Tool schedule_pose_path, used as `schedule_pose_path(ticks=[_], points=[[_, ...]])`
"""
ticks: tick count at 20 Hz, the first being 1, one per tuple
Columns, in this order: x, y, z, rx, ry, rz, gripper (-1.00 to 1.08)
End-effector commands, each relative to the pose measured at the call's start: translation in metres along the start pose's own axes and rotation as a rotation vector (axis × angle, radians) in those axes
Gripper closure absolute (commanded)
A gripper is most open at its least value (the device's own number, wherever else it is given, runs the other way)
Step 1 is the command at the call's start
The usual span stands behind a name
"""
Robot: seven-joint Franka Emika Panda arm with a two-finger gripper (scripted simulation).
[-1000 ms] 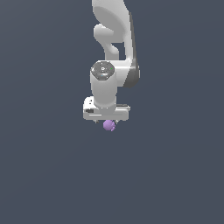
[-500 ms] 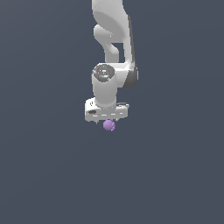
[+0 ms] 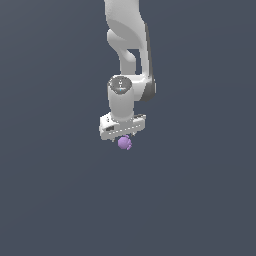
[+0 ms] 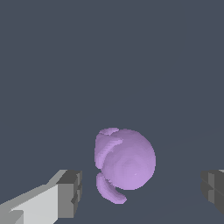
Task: Pick up the object and move it to a goal position.
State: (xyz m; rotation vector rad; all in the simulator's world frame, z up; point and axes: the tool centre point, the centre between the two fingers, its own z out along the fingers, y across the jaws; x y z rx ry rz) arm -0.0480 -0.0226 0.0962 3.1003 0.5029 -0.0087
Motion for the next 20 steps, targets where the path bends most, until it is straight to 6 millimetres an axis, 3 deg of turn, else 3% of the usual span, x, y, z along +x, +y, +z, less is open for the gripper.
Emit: schedule_pose_path(ticks=[1, 11, 20], points=[[-0.003, -0.002, 0.003, 0.0, 0.003, -0.032, -0.92], [-0.006, -0.003, 0.009, 0.0, 0.005, -0.055, -0.92], [-0.007, -0.004, 0.046, 0.0, 0.005, -0.06, -0.92]])
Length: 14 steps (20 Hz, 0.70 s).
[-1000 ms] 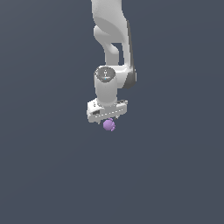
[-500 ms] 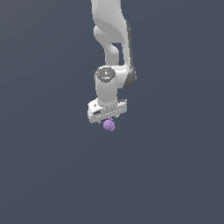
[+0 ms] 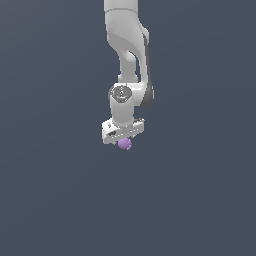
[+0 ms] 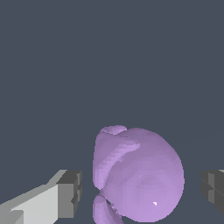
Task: Pick up the object and move it to a goal position.
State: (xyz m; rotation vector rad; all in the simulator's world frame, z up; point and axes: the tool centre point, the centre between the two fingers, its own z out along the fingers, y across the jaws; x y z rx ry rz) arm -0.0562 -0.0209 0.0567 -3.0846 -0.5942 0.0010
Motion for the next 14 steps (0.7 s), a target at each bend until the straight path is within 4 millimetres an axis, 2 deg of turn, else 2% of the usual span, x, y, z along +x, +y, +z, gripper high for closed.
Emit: schedule_pose_path(ticks=[1, 6, 7, 14], points=[[-0.0001, -0.0001, 0.01, 0.0, 0.001, -0.001, -0.92], [0.0005, 0.0005, 0.0169, 0.0, 0.001, -0.001, -0.92], [0.0005, 0.0005, 0.0169, 0.0, 0.001, -0.001, 1.08], [0.0005, 0.0005, 0.0169, 0.0, 0.001, -0.001, 1.08]])
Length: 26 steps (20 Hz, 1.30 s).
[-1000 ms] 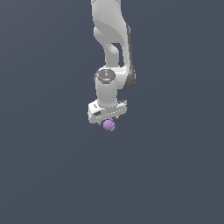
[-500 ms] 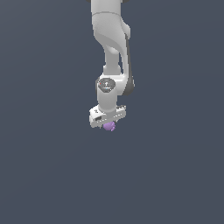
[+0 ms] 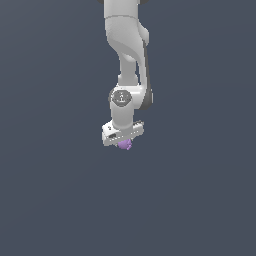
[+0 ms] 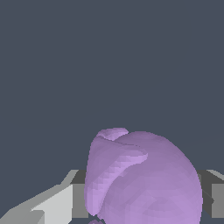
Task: Pick up the object and move it to a goal position.
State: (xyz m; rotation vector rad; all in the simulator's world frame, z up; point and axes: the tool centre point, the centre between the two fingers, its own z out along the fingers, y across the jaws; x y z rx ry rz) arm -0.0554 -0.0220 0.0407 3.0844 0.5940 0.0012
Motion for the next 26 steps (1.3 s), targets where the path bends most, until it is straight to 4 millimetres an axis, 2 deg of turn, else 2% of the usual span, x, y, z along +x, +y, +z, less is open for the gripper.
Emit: schedule_pose_path(ticks=[1, 7, 13, 18, 26], points=[[0.0, -0.001, 0.001, 0.001, -0.001, -0.001, 1.08], [0.002, 0.002, -0.004, 0.0, 0.0, 0.0, 1.08], [0.012, 0.012, -0.022, 0.0, 0.0, -0.001, 1.08], [0.027, 0.026, -0.048, 0.001, 0.0, -0.001, 1.08], [0.058, 0.057, -0.103, 0.001, 0.0, -0.001, 1.08]])
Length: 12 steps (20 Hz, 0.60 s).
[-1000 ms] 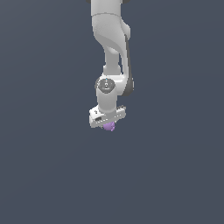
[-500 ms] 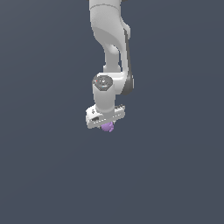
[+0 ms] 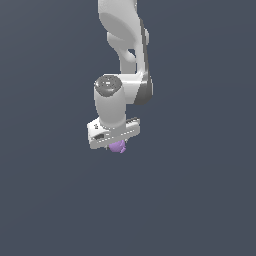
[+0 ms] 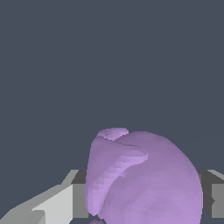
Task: Pick up the object and move it to a goal position.
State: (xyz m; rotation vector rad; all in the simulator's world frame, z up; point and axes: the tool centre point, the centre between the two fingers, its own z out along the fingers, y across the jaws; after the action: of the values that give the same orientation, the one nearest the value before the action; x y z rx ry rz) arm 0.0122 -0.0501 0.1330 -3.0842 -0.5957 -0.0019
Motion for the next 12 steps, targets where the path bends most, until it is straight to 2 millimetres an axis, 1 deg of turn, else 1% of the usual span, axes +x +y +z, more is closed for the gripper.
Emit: schedule_pose_path(ticks=[1, 6, 12], points=[[0.009, 0.009, -0.016, 0.0, -0.001, 0.0, 1.08], [0.023, 0.022, -0.038, 0.0, -0.001, 0.0, 1.08], [0.033, 0.031, -0.052, 0.0, -0.001, -0.001, 1.08]])
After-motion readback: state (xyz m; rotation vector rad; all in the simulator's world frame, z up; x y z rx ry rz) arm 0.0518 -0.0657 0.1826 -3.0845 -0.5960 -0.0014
